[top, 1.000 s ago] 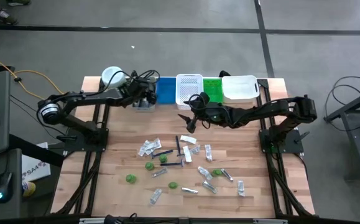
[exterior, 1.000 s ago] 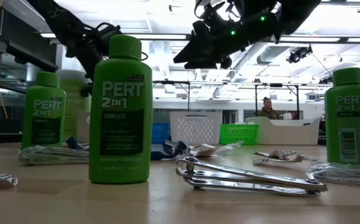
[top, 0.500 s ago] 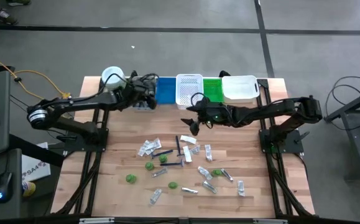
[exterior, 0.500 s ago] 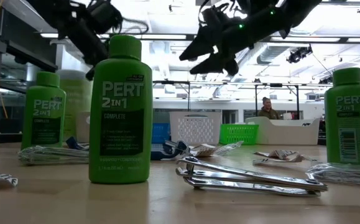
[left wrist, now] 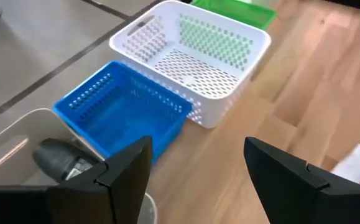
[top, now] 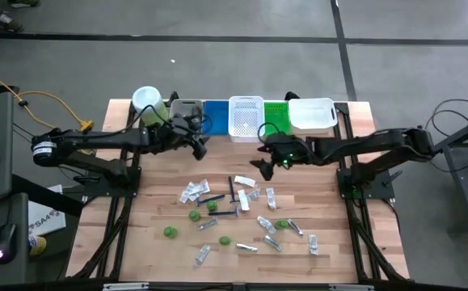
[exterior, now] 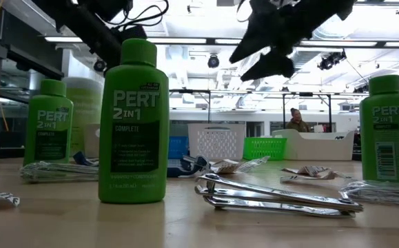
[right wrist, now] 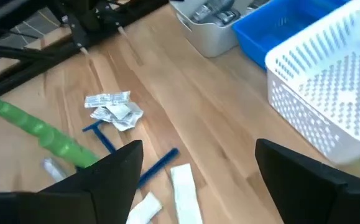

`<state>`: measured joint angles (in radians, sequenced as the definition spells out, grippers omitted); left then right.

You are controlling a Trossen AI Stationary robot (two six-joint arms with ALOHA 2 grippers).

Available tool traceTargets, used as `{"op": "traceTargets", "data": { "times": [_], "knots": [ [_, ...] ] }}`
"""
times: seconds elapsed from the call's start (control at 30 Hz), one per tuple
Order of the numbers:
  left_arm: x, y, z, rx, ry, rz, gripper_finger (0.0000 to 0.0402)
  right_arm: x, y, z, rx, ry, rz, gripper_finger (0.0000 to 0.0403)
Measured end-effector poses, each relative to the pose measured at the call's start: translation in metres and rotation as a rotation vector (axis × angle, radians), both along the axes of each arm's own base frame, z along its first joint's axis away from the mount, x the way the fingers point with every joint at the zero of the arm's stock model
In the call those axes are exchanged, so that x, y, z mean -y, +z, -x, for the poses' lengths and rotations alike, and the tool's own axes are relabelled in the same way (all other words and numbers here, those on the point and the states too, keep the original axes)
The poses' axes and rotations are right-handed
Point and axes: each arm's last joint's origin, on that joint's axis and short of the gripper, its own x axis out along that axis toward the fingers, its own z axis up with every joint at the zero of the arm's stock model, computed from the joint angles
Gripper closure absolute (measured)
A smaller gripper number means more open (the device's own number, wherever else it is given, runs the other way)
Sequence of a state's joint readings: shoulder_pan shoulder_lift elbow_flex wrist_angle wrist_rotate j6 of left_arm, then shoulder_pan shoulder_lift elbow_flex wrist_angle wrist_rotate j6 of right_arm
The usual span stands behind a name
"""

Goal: Pick & Place Travel size toiletries
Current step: Put the silver nail cutter into the blue bin

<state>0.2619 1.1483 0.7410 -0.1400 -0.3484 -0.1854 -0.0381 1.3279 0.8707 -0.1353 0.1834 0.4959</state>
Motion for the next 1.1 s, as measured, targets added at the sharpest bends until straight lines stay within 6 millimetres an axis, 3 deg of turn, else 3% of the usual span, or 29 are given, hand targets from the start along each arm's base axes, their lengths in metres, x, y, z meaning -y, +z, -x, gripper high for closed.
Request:
{"op": "traceTargets", "data": {
  "times": [0.17,0.47,0.9,1.1],
  "knots": [
    [0.002,-0.001,0.0,-0.022,-0.02,-0.009,0.0147,-0.008,0.009,0.013,0.001,-0.037,-0.077,0.0098],
    [0.003,-0.004,0.002,-0.059,-0.024,-0.002,0.0147,-0.042,0.005,0.02,-0.058,0.041,-0.173,0.0098],
    [0.003,-0.005,0.002,-0.067,-0.041,0.012,0.0147,-0.065,0.003,0.071,-0.367,-0.009,-0.471,0.0098],
    [0.003,-0.004,0.002,-0.058,-0.041,0.009,0.0147,-0.079,-0.006,0.094,-0.578,-0.082,-0.489,0.0098]
  ]
}}
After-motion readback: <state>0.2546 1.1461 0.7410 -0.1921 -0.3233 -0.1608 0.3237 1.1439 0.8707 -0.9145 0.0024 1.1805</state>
